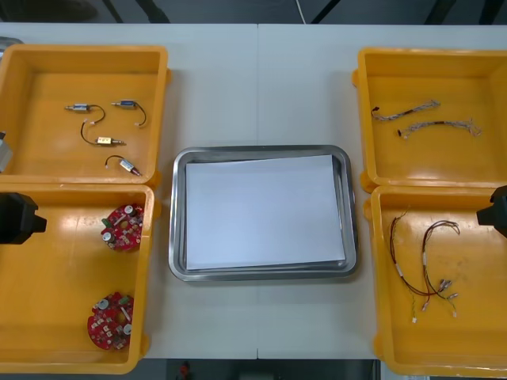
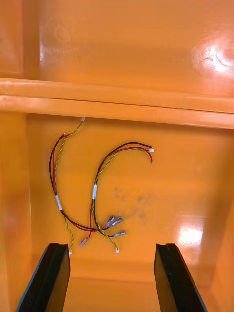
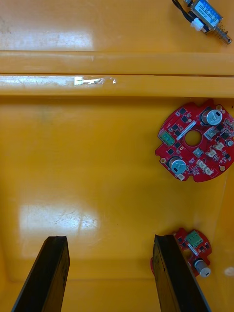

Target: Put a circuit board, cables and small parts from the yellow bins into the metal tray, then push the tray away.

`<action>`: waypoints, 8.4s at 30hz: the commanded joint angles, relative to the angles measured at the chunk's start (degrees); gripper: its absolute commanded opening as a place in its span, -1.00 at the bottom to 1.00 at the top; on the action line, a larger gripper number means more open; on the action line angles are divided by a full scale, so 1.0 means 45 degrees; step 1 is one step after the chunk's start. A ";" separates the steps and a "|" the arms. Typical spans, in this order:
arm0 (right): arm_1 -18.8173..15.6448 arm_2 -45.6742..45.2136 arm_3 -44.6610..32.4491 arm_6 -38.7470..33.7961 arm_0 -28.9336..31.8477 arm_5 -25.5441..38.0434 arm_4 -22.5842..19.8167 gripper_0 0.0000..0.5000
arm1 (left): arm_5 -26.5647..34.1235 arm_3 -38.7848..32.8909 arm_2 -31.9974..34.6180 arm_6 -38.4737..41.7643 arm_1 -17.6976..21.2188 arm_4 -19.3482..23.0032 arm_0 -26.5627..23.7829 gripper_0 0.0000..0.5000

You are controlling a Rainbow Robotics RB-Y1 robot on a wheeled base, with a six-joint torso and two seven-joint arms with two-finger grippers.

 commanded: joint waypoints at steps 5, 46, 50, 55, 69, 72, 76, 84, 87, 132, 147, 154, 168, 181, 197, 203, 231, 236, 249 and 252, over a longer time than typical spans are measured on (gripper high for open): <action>-0.0422 -0.0043 -0.0291 -0.0101 0.0168 0.0036 -0.0087 1.00 | 0.0076 -0.0388 0.0351 -0.0966 0.0498 0.0089 0.0258 1.00; -0.0422 -0.0043 -0.0291 -0.0101 0.0168 0.0036 -0.0087 1.00 | 0.0076 -0.0388 0.0351 -0.0966 0.0498 0.0089 0.0258 1.00; -0.0422 -0.0043 -0.0291 -0.0101 0.0168 0.0036 -0.0087 1.00 | 0.0076 -0.0388 0.0351 -0.0966 0.0498 0.0089 0.0258 1.00; -0.0422 -0.0043 -0.0291 -0.0101 0.0168 0.0036 -0.0087 1.00 | 0.0076 -0.0388 0.0351 -0.0966 0.0498 0.0089 0.0258 1.00; -0.0422 -0.0043 -0.0291 -0.0101 0.0168 0.0036 -0.0087 1.00 | 0.0076 -0.0388 0.0351 -0.0966 0.0498 0.0089 0.0258 1.00; -0.0422 -0.0043 -0.0291 -0.0101 0.0168 0.0036 -0.0087 1.00 | 0.0076 -0.0388 0.0351 -0.0966 0.0498 0.0089 0.0258 1.00; -0.0422 -0.0043 -0.0291 -0.0101 0.0168 0.0036 -0.0087 1.00 | 0.0076 -0.0388 0.0351 -0.0966 0.0498 0.0089 0.0258 1.00; -0.0422 -0.0043 -0.0291 -0.0101 0.0168 0.0036 -0.0087 1.00 | 0.0076 -0.0388 0.0351 -0.0966 0.0498 0.0089 0.0258 1.00; -0.0422 -0.0043 -0.0291 -0.0101 0.0168 0.0036 -0.0087 1.00 | 0.0076 -0.0388 0.0351 -0.0966 0.0498 0.0089 0.0258 1.00; 0.0203 0.1871 -0.0037 -0.0179 0.3098 -0.3256 0.1788 1.00 | -0.2376 -0.1403 -0.2032 -0.5810 0.2393 0.1476 0.2875 1.00; 0.0652 0.3863 0.1858 -0.0219 0.3137 -0.5737 0.2901 1.00 | -0.6009 -0.1560 -0.4708 -0.6591 0.4346 0.1163 0.3324 1.00; 0.0632 0.4820 0.2854 -0.0238 0.3137 -0.7182 0.3390 1.00 | -0.7103 -0.1482 -0.6153 -0.6650 0.4756 -0.0048 0.3363 1.00; 0.0632 0.5836 0.4045 -0.0140 0.3254 -0.8764 0.3839 1.00 | -0.8470 -0.0329 -0.7384 -0.6708 0.4815 -0.0594 0.3383 1.00; 0.0652 0.5953 0.4026 -0.0394 0.3351 -0.8784 0.4054 -1.00 | -0.8763 0.0120 -0.8204 -0.6669 0.4873 -0.1063 0.3207 1.00; 0.0652 0.3043 0.0764 -0.0316 0.3273 -0.5073 0.3585 -1.00 | -0.8997 0.0432 -0.9102 -0.6376 0.4873 -0.1512 0.2797 1.00; 0.0632 0.1500 -0.0701 -0.0277 0.2980 -0.2846 0.2491 -1.00 | -0.9212 0.0647 -0.9356 -0.6298 0.4873 -0.1688 0.2621 1.00; -0.2063 -0.2133 -0.2146 -0.0160 0.0734 0.0036 -0.3349 -1.00 | -0.9173 0.0823 -0.8985 -0.6357 0.4678 -0.1473 0.2309 -1.00; -0.2395 -0.1449 -0.2400 -0.0140 0.0285 0.0036 -0.3544 -1.00 | -0.8587 0.0647 -0.8282 -0.6454 0.4678 -0.0926 0.2309 -1.00; -0.2610 0.0328 -0.2596 -0.0101 -0.0457 0.0036 -0.3251 -1.00 | -0.5853 -0.0974 -0.4923 -0.6435 0.4678 0.1183 0.2973 -1.00; -0.2747 0.0504 -0.2596 -0.0101 -0.0594 0.0036 -0.3251 -1.00 | -0.5501 -0.1150 -0.4337 -0.6396 0.4678 0.1730 0.2973 -1.00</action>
